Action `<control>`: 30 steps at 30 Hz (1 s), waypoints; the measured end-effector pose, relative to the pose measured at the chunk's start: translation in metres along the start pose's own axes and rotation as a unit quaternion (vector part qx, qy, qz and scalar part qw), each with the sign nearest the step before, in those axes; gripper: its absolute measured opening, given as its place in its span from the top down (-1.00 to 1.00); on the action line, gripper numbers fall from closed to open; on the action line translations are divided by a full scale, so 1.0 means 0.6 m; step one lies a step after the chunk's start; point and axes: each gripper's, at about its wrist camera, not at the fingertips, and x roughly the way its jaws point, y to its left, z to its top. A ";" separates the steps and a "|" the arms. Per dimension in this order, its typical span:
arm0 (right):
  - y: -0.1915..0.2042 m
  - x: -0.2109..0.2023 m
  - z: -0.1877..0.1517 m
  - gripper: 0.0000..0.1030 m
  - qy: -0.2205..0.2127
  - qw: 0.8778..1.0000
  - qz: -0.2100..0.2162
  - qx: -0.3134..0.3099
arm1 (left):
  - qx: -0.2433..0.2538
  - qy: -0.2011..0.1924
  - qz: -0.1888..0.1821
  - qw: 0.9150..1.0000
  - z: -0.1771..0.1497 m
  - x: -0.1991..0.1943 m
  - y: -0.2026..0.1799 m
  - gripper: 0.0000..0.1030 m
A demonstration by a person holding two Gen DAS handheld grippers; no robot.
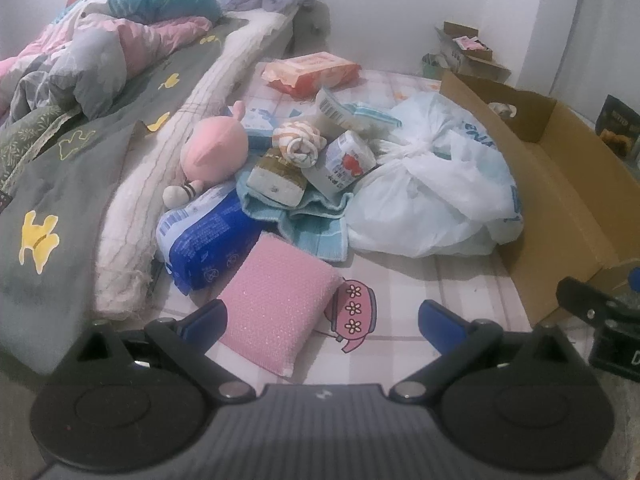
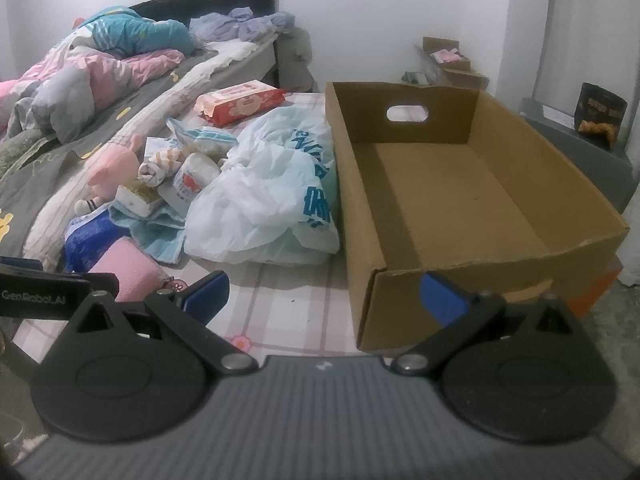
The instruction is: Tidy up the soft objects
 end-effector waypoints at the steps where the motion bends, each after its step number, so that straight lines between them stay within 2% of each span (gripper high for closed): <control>1: 0.000 0.000 0.000 -0.98 0.001 1.000 0.000 0.000 | 0.000 0.001 0.000 1.000 0.000 0.001 0.000 -0.98; 30: 0.005 0.007 0.007 -0.98 0.008 1.000 -0.009 0.001 | -0.008 0.002 0.001 1.000 0.002 0.003 0.013 -0.98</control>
